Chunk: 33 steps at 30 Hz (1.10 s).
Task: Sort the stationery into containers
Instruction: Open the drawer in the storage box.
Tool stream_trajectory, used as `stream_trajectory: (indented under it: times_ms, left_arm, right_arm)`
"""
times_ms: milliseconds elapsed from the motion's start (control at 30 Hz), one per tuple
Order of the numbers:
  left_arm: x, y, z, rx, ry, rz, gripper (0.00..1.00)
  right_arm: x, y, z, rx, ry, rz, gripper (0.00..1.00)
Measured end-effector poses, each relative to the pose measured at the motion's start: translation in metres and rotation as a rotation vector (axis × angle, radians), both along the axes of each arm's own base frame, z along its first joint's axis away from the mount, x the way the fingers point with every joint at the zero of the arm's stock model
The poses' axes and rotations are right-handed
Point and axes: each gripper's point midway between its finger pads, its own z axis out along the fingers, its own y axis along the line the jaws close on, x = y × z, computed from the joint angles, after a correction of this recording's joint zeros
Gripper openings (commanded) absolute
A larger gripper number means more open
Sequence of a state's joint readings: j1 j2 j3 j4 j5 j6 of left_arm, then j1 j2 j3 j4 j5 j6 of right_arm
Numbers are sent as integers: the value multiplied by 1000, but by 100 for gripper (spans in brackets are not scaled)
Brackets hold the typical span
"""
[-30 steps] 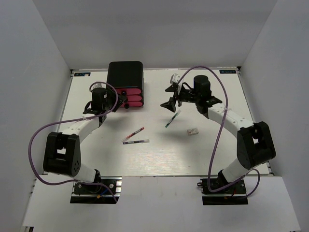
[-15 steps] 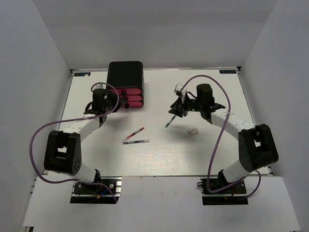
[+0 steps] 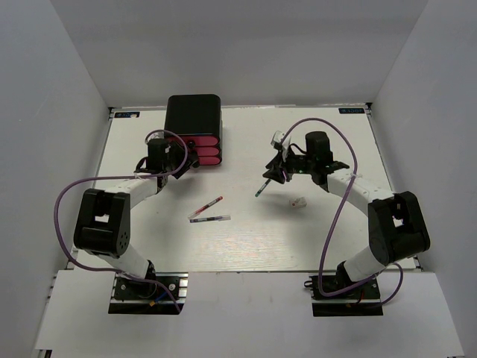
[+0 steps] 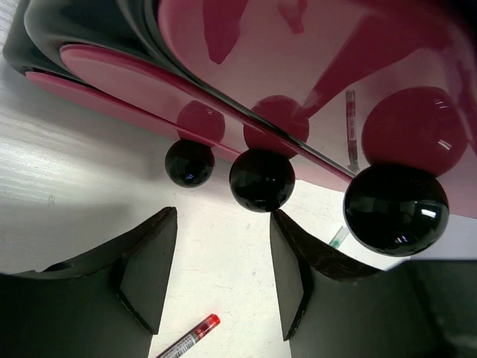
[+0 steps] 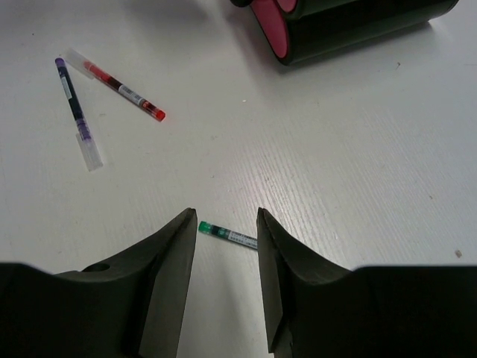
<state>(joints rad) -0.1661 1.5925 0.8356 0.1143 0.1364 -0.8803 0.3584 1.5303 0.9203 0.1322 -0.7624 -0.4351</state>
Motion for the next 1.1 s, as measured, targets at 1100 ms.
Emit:
stream_trajectory:
  times_ms: [1100]
  left_arm:
    - [21,10,19,-78,-140,145,47]
  right_arm:
    - [-12,-9,-19,-29,18,12,50]
